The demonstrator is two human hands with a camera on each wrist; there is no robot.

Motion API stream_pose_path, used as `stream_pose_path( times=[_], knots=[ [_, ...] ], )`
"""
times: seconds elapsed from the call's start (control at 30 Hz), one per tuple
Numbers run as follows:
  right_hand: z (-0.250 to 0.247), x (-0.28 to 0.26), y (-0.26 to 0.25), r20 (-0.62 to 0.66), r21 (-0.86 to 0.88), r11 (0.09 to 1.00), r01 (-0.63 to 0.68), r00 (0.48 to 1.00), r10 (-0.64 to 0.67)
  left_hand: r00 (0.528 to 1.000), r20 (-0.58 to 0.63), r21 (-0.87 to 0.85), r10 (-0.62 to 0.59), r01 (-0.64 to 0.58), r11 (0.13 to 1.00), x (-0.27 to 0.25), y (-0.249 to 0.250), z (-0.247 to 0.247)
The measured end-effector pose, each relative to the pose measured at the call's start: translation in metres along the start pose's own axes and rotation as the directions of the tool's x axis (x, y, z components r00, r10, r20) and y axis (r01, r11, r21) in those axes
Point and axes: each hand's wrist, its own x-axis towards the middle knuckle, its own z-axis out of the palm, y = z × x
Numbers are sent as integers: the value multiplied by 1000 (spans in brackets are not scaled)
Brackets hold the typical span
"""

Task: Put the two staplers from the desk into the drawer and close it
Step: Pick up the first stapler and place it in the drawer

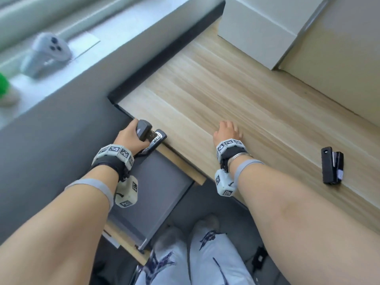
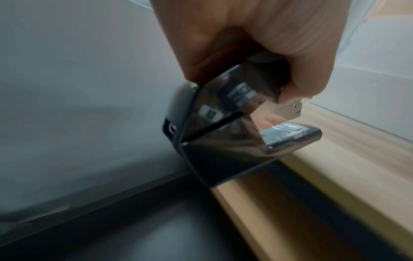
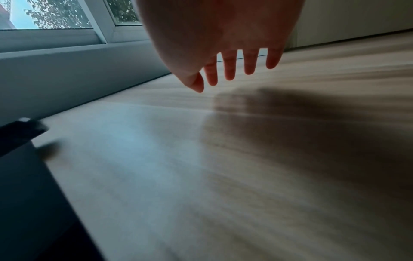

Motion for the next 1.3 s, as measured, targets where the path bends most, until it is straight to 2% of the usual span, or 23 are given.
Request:
stream_pose_path(
  times=[0.2, 0.43, 0.53, 0.87, 1.1, 1.3],
  knots=[
    [26, 0, -27, -38, 12, 1000, -21, 999, 22, 994, 21, 22, -106, 106, 994, -6, -77, 8],
    [50, 0, -32, -53, -8, 996, -84, 995, 84, 976, 76, 163, -206, 192, 968, 8, -131, 61],
    [56, -2, -31, -79, -30, 996, -83, 994, 80, 971, 63, 212, -231, 214, 954, 14, -145, 82],
    [65, -1, -31, -171, -60, 995, -79, 983, 68, 930, 18, 174, -367, 359, 917, 46, -179, 136],
    [68, 0, -31, -190, -76, 994, -77, 980, 61, 929, 35, 184, -369, 356, 916, 61, -193, 157],
    [71, 0, -30, -199, -80, 993, -89, 977, 72, 929, 113, 240, -353, 320, 917, 69, -197, 163]
  ],
)
